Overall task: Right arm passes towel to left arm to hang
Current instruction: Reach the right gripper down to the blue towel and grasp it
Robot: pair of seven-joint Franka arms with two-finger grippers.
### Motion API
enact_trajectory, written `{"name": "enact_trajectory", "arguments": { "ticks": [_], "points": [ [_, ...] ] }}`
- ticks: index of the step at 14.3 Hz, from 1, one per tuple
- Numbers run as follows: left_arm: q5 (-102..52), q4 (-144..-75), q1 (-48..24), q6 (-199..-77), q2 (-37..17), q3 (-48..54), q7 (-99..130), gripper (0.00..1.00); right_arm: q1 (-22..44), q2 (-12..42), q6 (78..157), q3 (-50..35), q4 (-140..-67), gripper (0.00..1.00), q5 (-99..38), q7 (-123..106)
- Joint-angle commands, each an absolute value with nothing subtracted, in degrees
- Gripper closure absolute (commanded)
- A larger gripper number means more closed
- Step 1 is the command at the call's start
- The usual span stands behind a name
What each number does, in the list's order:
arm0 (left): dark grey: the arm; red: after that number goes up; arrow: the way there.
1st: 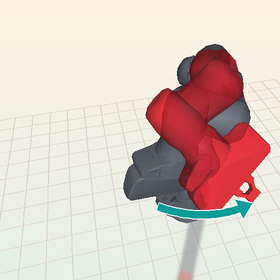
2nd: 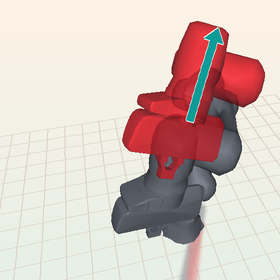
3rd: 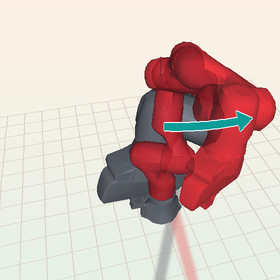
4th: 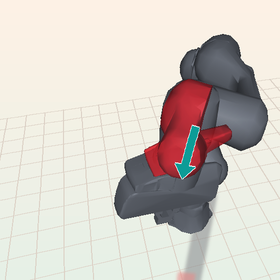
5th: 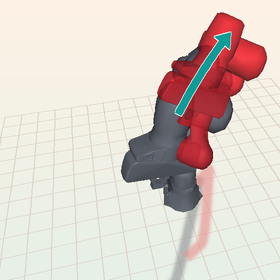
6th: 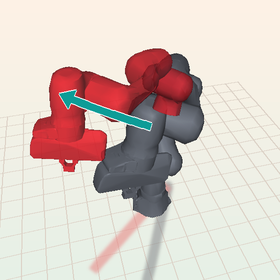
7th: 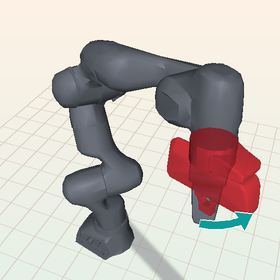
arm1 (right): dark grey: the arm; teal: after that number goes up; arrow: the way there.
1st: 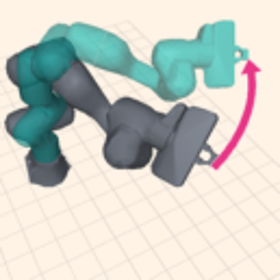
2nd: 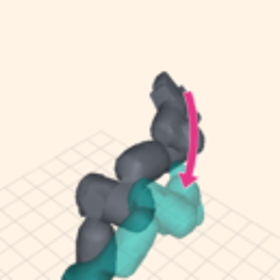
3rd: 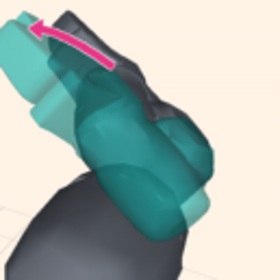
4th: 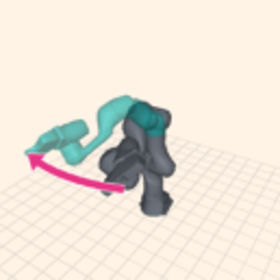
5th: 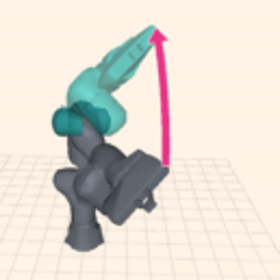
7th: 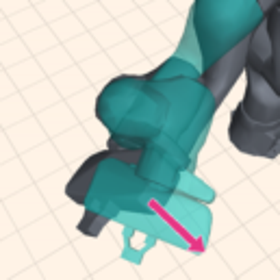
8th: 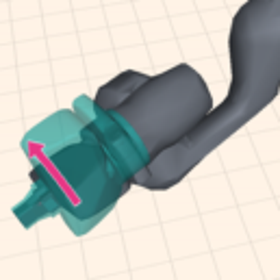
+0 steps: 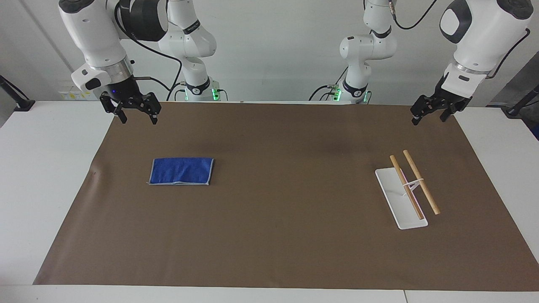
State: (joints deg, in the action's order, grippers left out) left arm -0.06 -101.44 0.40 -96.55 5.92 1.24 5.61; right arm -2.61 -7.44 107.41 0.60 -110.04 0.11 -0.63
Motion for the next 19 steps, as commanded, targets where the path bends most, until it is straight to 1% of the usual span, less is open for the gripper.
{"name": "enact_trajectory", "arguments": {
  "ticks": [1, 3, 7, 8, 10, 12, 14, 17, 18, 19],
  "points": [
    [1.1, -102.8, 0.4, -96.1, 7.5, 1.1, 5.5, 0.0, -3.0, -6.0, 117.1, 0.4, -117.3, 0.0, -0.4, -2.5],
    [1.1, -102.8, 0.4, -96.1, 7.5, 1.2, 5.4, 0.0, -3.0, -2.5, 124.5, 0.4, -121.6, 0.0, -0.5, -4.8],
    [1.1, -102.8, 0.4, -96.1, 7.5, 1.1, 5.5, 0.0, -2.0, 6.4, 134.5, 0.1, -123.5, 0.0, -1.3, -7.0],
    [1.1, -102.8, 0.4, -96.1, 7.5, 1.2, 5.4, 0.0, -1.4, 7.3, 137.2, 0.1, -124.6, 0.0, -1.4, -7.1],
    [1.1, -102.8, 0.4, -96.1, 7.5, 1.1, 5.5, 0.0, -1.4, 7.2, 141.7, 0.1, -128.4, 0.0, -1.4, -7.1],
    [1.1, -102.8, 0.4, -96.1, 7.5, 1.1, 5.5, 0.0, -1.4, 7.4, 142.6, 0.1, -130.9, 0.0, -1.5, -7.1],
    [1.1, -102.8, 0.4, -96.1, 7.5, 1.1, 5.5, 0.0, -1.6, 7.2, 146.3, 0.1, -134.2, 0.0, -1.7, -7.0],
    [1.1, -102.8, 0.4, -96.1, 7.5, 1.2, 5.5, 0.0, -1.8, 7.2, 147.5, 0.1, -135.4, 0.0, -1.7, -6.9],
    [1.1, -102.8, 0.4, -96.1, 7.5, 1.1, 5.5, 0.0, -1.7, 7.2, 147.5, 0.1, -135.4, 0.14, -1.7, -7.1],
    [1.1, -102.8, 0.4, -96.1, 7.5, 1.2, 5.5, 0.0, -1.7, 7.3, 147.4, 0.1, -135.4, 0.45, -1.7, -7.1]
  ]
}}
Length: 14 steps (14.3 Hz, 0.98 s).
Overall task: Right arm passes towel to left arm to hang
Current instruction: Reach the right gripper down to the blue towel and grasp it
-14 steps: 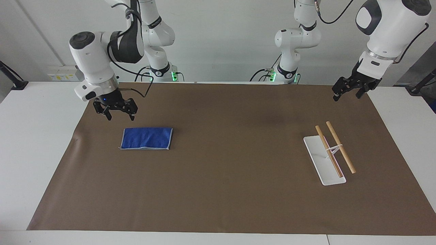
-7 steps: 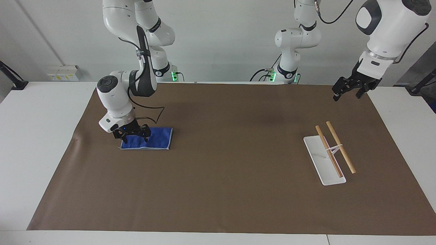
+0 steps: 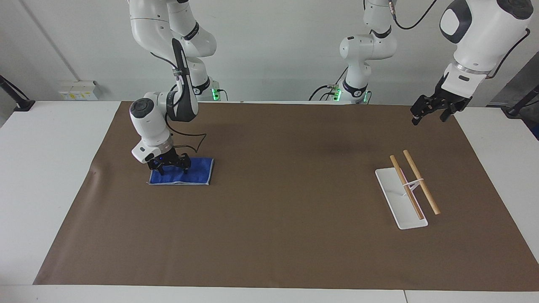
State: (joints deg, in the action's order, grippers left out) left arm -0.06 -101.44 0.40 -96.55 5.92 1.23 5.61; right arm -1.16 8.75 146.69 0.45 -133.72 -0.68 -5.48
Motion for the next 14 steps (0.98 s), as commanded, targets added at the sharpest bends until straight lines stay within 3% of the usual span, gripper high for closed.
{"name": "enact_trajectory", "arguments": {
  "ticks": [1, 2, 3, 7, 14],
  "points": [
    [1.1, -102.8, 0.4, -96.1, 7.5, 1.1, 5.5, 0.0, -1.7, 7.2, 147.3, 0.1, -135.4, 0.64, -1.7, -6.7],
    [1.1, -102.8, 0.4, -96.1, 7.5, 1.1, 5.4, 0.0, -1.6, 7.2, 147.0, 0.1, -135.4, 0.87, -2.3, -5.8],
    [1.1, -102.8, 0.4, -96.1, 7.5, 1.1, 5.4, 0.0, -1.5, 7.2, 146.9, 0.1, -135.4, 1.0, -4.5, -4.9],
    [1.1, -102.8, 0.4, -96.1, 7.5, 1.1, 5.5, 0.0, -1.4, 7.1, 143.9, 0.1, -132.6, 1.0, -6.7, -4.7],
    [1.1, -102.8, 0.4, -96.1, 7.5, 1.1, 5.5, 0.0, -1.4, 5.9, 129.4, -0.4, -121.0, 1.0, -14.7, -2.7]
  ]
}}
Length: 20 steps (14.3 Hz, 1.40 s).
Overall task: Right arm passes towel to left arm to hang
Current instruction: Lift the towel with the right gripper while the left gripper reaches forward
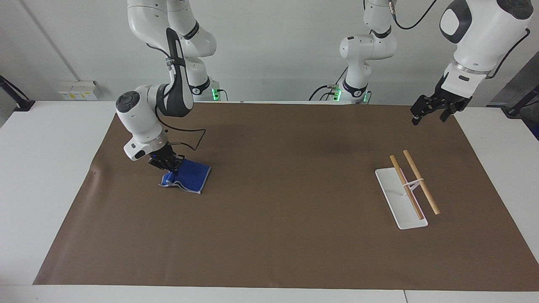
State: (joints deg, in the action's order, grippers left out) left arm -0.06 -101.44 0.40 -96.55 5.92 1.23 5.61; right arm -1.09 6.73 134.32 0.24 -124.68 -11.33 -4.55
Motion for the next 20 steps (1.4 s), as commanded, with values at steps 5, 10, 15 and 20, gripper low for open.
{"name": "enact_trajectory", "arguments": {
  "ticks": [5, 10, 15, 20],
  "points": [
    [1.1, -102.8, 0.4, -96.1, 7.5, 1.1, 5.5, 0.0, 0.3, 6.8, 124.1, -1.7, -112.4, 1.0, -24.1, 7.0],
    [1.1, -102.8, 0.4, -96.1, 7.5, 1.1, 5.5, 0.0, 5.4, 9.8, 125.0, -1.6, -103.0, 1.0, -40.8, 17.0],
    [1.1, -102.8, 0.4, -96.1, 7.5, 1.1, 5.5, 0.0, 10.1, 10.5, 129.4, -1.7, -102.7, 1.0, -59.4, 23.6],
    [1.1, -102.8, 0.4, -96.1, 7.5, 1.2, 5.4, 0.0, 15.1, 9.8, 134.9, -1.7, -106.3, 1.0, -73.4, 29.7]
  ]
}}
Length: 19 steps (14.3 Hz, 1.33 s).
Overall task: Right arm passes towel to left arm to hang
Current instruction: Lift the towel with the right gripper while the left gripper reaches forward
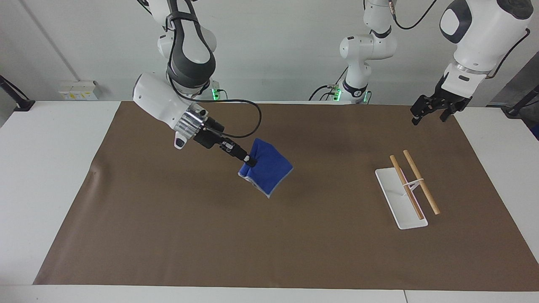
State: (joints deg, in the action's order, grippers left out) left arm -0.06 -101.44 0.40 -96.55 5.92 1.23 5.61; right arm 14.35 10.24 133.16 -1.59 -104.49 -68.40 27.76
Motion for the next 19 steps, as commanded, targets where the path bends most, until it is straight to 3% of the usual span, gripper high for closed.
{"name": "enact_trajectory", "arguments": {
  "ticks": [1, 5, 11, 16, 19],
  "points": [
    [1.1, -102.8, 0.4, -96.1, 7.5, 1.1, 5.5, 0.0, 16.2, 9.8, 135.8, -1.6, -107.0, 1.0, -76.1, 30.0],
    [1.1, -102.8, 0.4, -95.5, 7.6, 1.3, 5.5, 0.0, 22.0, 9.9, 144.9, -1.7, -108.0, 1.0, -83.5, 29.9],
    [-5.5, -104.2, 0.3, -95.3, 8.7, 5.9, 17.1, 0.0, 24.6, 9.8, 146.6, -2.0, -107.9, 1.0, -91.7, 29.5],
    [-22.6, -116.4, 0.2, -116.3, 13.2, 11.4, 41.3, 0.0, 25.6, 9.8, 147.5, -2.0, -107.8, 1.0, -93.5, 28.9],
    [-28.7, -117.9, 0.1, -129.9, 11.8, 16.6, 59.8, 0.0, 25.6, 9.8, 147.4, -2.0, -107.5, 1.0, -93.6, 28.8]
  ]
}}
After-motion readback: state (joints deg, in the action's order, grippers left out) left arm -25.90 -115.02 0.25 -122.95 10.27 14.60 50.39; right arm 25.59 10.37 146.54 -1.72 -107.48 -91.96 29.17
